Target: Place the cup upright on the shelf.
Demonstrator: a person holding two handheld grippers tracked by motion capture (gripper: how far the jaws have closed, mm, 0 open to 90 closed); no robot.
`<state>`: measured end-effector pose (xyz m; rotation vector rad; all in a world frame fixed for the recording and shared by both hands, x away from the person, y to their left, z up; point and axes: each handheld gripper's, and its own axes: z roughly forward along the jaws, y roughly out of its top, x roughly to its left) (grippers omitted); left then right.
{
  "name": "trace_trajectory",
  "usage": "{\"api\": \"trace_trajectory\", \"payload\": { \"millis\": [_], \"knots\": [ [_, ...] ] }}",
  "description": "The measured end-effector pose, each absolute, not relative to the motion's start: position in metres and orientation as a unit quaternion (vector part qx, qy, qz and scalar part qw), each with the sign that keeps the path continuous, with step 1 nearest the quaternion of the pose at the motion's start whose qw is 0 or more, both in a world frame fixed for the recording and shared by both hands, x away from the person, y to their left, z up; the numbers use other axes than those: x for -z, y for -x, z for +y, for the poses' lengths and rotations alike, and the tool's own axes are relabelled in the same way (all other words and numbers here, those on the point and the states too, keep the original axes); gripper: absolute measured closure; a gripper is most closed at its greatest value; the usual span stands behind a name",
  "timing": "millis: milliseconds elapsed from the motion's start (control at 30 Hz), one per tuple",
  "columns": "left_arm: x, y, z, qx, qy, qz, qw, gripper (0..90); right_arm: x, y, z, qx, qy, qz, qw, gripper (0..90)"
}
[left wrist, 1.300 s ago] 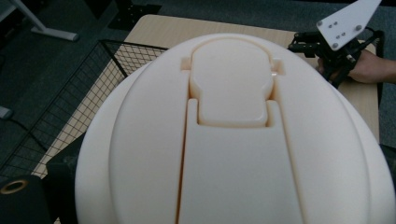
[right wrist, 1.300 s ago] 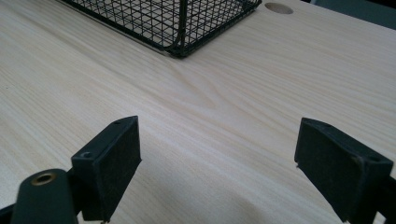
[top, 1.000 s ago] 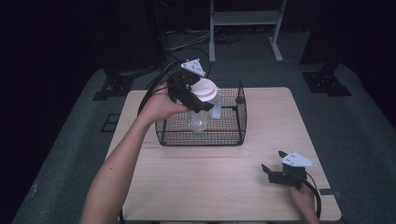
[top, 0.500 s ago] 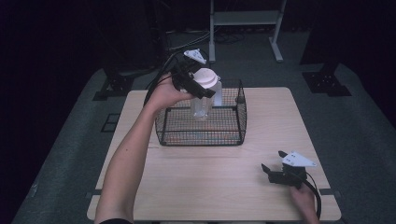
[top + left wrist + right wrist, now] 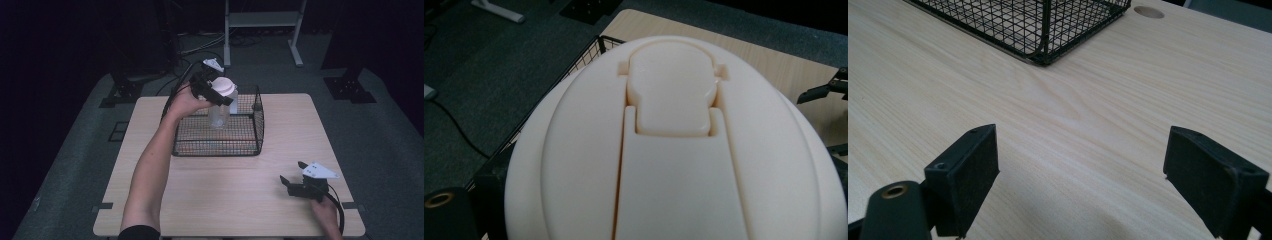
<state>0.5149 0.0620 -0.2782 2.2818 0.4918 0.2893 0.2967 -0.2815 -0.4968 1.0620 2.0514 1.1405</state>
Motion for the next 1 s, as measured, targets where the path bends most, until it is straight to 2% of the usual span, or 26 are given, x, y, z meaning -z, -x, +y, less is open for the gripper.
{"api": "trace_trajectory", "payload": {
  "millis": [500,1000],
  "knots": [
    [0.330,-0.531,0.061,-0.097,-0.895,0.232,0.367,4.9,0.497,-0.296,-0.282,-0.428,-0.397,0.763,0.276,13.5],
    [0.361,-0.532,0.056,-0.095,-0.897,0.229,0.366,4.8,0.497,-0.296,-0.283,-0.429,-0.396,0.763,0.277,13.5]
  ]
}}
